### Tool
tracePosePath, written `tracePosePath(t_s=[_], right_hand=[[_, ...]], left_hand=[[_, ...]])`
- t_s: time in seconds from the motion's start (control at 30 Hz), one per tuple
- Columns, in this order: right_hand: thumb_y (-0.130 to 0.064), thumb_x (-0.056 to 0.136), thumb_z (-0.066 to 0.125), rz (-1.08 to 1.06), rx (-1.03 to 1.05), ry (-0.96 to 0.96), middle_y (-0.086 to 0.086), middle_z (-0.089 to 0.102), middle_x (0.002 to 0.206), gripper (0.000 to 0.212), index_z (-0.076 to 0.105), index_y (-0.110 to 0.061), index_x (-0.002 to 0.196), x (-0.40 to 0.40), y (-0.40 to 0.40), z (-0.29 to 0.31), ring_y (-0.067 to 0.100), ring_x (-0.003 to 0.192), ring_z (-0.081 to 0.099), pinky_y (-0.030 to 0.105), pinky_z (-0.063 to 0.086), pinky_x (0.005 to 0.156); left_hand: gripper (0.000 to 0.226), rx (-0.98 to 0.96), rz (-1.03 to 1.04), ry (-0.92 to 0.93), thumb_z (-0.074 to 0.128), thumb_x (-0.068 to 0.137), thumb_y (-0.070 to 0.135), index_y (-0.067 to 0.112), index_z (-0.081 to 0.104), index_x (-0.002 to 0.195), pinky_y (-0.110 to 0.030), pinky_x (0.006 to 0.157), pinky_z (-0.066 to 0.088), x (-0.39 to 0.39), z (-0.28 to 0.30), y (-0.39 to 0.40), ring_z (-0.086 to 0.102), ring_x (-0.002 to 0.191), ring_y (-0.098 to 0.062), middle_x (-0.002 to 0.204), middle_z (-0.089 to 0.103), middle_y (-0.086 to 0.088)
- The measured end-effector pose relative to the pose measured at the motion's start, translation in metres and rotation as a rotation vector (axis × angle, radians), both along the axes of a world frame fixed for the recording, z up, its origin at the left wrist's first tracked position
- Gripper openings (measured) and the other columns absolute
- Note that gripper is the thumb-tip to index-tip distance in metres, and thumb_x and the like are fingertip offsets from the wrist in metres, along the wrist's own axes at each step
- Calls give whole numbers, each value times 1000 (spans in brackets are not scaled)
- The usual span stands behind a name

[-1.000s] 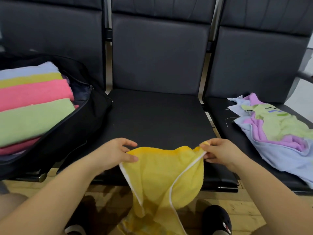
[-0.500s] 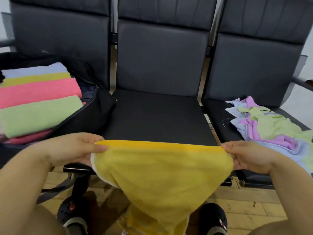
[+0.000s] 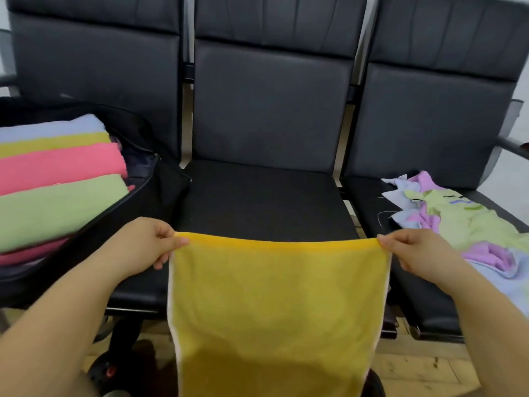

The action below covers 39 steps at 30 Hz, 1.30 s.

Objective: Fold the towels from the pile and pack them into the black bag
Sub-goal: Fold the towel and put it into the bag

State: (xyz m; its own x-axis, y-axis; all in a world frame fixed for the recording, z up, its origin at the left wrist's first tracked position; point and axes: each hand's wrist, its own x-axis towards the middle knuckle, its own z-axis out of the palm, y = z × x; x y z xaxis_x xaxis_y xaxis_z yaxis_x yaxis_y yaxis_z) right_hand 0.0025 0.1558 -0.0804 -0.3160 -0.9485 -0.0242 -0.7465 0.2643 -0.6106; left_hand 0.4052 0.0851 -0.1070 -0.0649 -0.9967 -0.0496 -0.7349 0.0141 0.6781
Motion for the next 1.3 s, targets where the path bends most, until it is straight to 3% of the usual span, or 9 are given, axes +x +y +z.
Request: tracePosePath(t_s=[0.07,0.13,0.23,0.3,0.37,0.43,0.5,0.67,1.3], right_hand=[[-26,97,53,-64,-68,-147,-4,62,49,24,65,-12,82,7,-12,-5,12,51,57,27,53,58],[-21,98,51,-128,-176,-243,10,71,75,21,63,-8,88,13,-23,-12,19,69,66,33,57,71],[-26,92,57,-109,-223,-100,8,69,103,25,58,-10,112,22,-44,-23,30,102,63,38,50,84],[-35,89,63,-40,-93,-101,2,48,140,66,30,-21,145,34,-56,-38,26,127,49,34,40,97],[-46,86,64,18,31,-87,-6,11,159,102,-10,-24,152,51,-64,-59,24,144,22,38,24,114],[-59,86,55,35,80,99,-4,-6,161,108,-25,-21,148,59,-73,-88,22,148,4,47,7,119],[-69,88,35,27,142,346,3,-10,161,97,-23,-20,148,58,-86,-109,23,148,-4,48,1,118],[-73,89,12,78,248,514,6,-11,161,81,-5,-27,154,52,-119,-115,26,148,-11,49,-8,118],[-73,88,10,94,213,574,6,-9,161,81,-5,-27,154,18,-275,-116,27,148,-8,46,-3,119]], left_hand=[[30,-3,82,179,59,93,21,5,56,68,-33,60,54,-10,-5,-8,62,47,-14,48,62,-3],[22,-74,182,356,53,97,20,8,57,79,-39,69,58,-23,-10,-16,70,63,-20,62,69,-4],[9,-191,212,375,51,97,23,19,58,100,-39,85,52,-44,-21,-27,67,92,-17,93,68,7],[42,-125,81,238,55,94,30,26,43,134,-36,93,44,-58,-36,-33,56,113,-18,120,54,10],[82,8,-64,-2,54,93,44,25,2,153,-37,108,33,-73,-56,-35,35,136,-22,154,20,0],[95,20,-103,-279,43,92,59,25,-26,147,-34,119,8,-84,-72,-36,1,148,-22,158,-22,-3],[91,-16,-99,-410,31,91,67,25,-31,144,-33,119,-5,-88,-79,-42,-16,146,-20,152,-36,-5],[81,32,-116,-526,20,90,70,27,-9,152,-33,117,-10,-86,-84,-74,-20,146,-19,155,-29,-6],[79,-75,-99,-563,17,87,73,32,0,153,-39,119,-4,-119,-93,-240,-8,148,-21,161,-8,-2]])
